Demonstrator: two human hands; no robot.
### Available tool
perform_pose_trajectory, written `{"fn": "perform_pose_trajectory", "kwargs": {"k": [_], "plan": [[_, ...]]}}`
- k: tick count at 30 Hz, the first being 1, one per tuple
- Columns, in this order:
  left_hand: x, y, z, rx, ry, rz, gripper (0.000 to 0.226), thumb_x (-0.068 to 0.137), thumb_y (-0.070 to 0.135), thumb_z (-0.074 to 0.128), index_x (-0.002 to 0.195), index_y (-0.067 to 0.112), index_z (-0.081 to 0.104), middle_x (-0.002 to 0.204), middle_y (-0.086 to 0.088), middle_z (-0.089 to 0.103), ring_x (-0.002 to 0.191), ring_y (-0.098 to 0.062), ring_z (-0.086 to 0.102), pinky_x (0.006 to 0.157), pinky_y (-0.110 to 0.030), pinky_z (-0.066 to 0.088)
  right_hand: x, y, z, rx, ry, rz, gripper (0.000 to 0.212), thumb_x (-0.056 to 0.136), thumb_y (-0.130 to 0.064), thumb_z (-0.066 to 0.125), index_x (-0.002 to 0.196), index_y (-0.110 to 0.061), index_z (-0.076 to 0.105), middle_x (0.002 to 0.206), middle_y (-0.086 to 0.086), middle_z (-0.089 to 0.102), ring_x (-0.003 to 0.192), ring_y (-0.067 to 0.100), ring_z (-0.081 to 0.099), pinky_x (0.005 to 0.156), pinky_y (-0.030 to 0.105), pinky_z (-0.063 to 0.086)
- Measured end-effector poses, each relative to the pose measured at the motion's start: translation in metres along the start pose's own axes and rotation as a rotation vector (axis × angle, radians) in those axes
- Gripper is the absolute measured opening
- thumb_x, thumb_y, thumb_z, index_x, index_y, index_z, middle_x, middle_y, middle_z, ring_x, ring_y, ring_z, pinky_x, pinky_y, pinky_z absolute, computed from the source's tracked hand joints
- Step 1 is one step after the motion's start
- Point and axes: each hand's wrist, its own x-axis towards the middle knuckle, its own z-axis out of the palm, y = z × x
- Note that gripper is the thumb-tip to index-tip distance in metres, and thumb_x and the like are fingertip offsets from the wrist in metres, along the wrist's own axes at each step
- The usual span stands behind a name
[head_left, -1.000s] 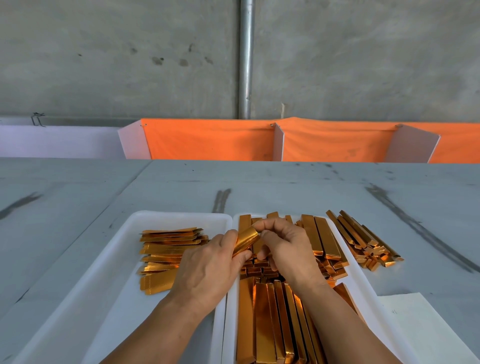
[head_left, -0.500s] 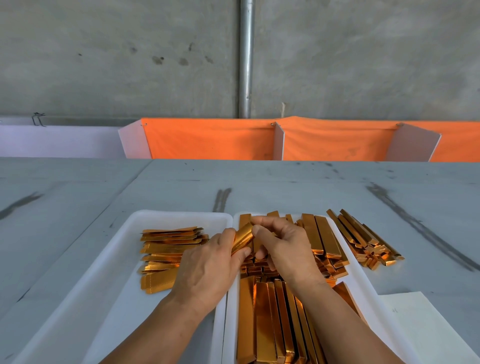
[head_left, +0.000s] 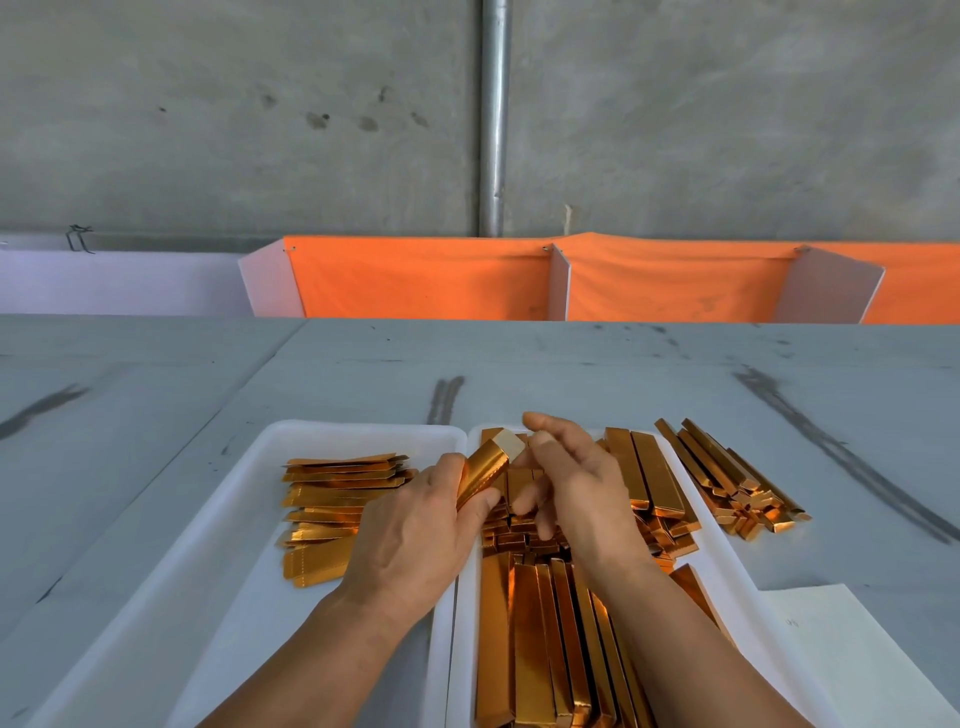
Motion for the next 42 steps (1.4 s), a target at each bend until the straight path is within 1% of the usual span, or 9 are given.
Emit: {"fn": "perform_pose_trajectory", "kwargs": {"k": [2, 7, 10, 12, 17, 20, 27, 34, 42], "plan": [[-0.0007, -0.0003, -0.001, -0.012, 0.014, 0.017, 0.054, 0.085, 0.067, 0.013, 0.113, 0.03, 0.042, 0.085, 0.016, 0.05, 0.065, -0.006, 0.051, 0.05, -0.012, 0.027, 0.0026, -0.0002, -0.0035, 0.058, 0.042, 0.075, 0.023, 0.106, -0.022, 0.042, 0.116, -0.021, 0.062, 0.084, 0.002, 0.075, 0.05, 0.015, 0.058, 0.037, 0.021, 0.041], [-0.0012, 0.0021, -0.0028, -0.027, 0.03, 0.066, 0.053, 0.087, 0.066, 0.016, 0.114, 0.029, 0.045, 0.079, 0.016, 0.045, 0.063, -0.006, 0.047, 0.048, -0.01, 0.023, 0.0042, 0.0012, -0.0056, 0.264, -0.047, 0.288, 0.028, 0.105, -0.024, 0.046, 0.105, -0.01, 0.071, 0.072, 0.008, 0.069, 0.05, 0.011, 0.054, 0.037, 0.018, 0.037], [-0.0013, 0.0023, -0.0028, -0.039, 0.019, 0.079, 0.052, 0.088, 0.066, 0.016, 0.114, 0.03, 0.043, 0.082, 0.016, 0.045, 0.066, -0.005, 0.048, 0.051, -0.009, 0.025, 0.0047, 0.001, -0.006, 0.309, -0.113, 0.297, 0.033, 0.101, -0.028, 0.054, 0.081, -0.016, 0.076, 0.066, 0.005, 0.064, 0.049, 0.01, 0.054, 0.036, 0.017, 0.037], [-0.0017, 0.0021, -0.0027, -0.05, 0.014, 0.077, 0.053, 0.086, 0.065, 0.015, 0.116, 0.03, 0.042, 0.084, 0.017, 0.046, 0.068, -0.005, 0.049, 0.052, -0.008, 0.026, 0.0052, 0.0021, -0.0061, 0.299, -0.131, 0.268, 0.036, 0.1, -0.029, 0.056, 0.072, -0.019, 0.076, 0.066, 0.005, 0.062, 0.049, 0.011, 0.054, 0.036, 0.018, 0.037], [-0.0013, 0.0019, -0.0031, -0.046, 0.009, 0.085, 0.053, 0.086, 0.065, 0.016, 0.116, 0.03, 0.043, 0.085, 0.018, 0.047, 0.067, -0.004, 0.049, 0.05, -0.007, 0.025, 0.0052, 0.0032, -0.0067, 0.28, -0.146, 0.202, 0.024, 0.096, -0.03, 0.061, 0.088, -0.01, 0.071, 0.068, 0.007, 0.063, 0.049, 0.011, 0.054, 0.037, 0.018, 0.038], [-0.0012, 0.0015, -0.0024, -0.032, 0.009, 0.087, 0.054, 0.086, 0.065, 0.015, 0.117, 0.031, 0.042, 0.087, 0.018, 0.048, 0.069, -0.003, 0.05, 0.051, -0.007, 0.025, 0.0046, 0.0037, -0.0056, 0.225, -0.136, 0.16, 0.028, 0.091, -0.03, 0.066, 0.1, -0.003, 0.069, 0.072, 0.011, 0.064, 0.05, 0.012, 0.052, 0.04, 0.019, 0.038], [-0.0017, 0.0012, -0.0014, -0.031, 0.013, 0.092, 0.057, 0.085, 0.066, 0.013, 0.119, 0.031, 0.042, 0.09, 0.018, 0.051, 0.074, -0.003, 0.057, 0.061, -0.01, 0.039, 0.0035, 0.0041, -0.0036, 0.154, -0.071, 0.064, 0.011, 0.09, -0.019, 0.069, 0.087, -0.008, 0.069, 0.06, 0.009, 0.058, 0.046, 0.014, 0.047, 0.042, 0.022, 0.04], [-0.0022, 0.0023, -0.0027, -0.02, 0.015, 0.104, 0.059, 0.085, 0.067, 0.013, 0.119, 0.03, 0.044, 0.088, 0.018, 0.046, 0.069, -0.003, 0.049, 0.052, -0.007, 0.024, 0.0027, 0.0034, -0.0028, 0.115, -0.031, 0.03, 0.012, 0.093, -0.016, 0.066, 0.086, -0.007, 0.068, 0.056, 0.009, 0.059, 0.041, 0.016, 0.045, 0.045, 0.025, 0.043], [-0.0028, 0.0021, -0.0035, -0.04, 0.017, 0.106, 0.061, 0.086, 0.067, 0.014, 0.119, 0.029, 0.047, 0.085, 0.017, 0.046, 0.068, -0.003, 0.049, 0.055, -0.008, 0.028, 0.0023, 0.0026, -0.0033, 0.145, -0.024, 0.033, 0.015, 0.094, -0.016, 0.064, 0.083, -0.007, 0.066, 0.055, 0.01, 0.06, 0.038, 0.016, 0.046, 0.044, 0.024, 0.044]]}}
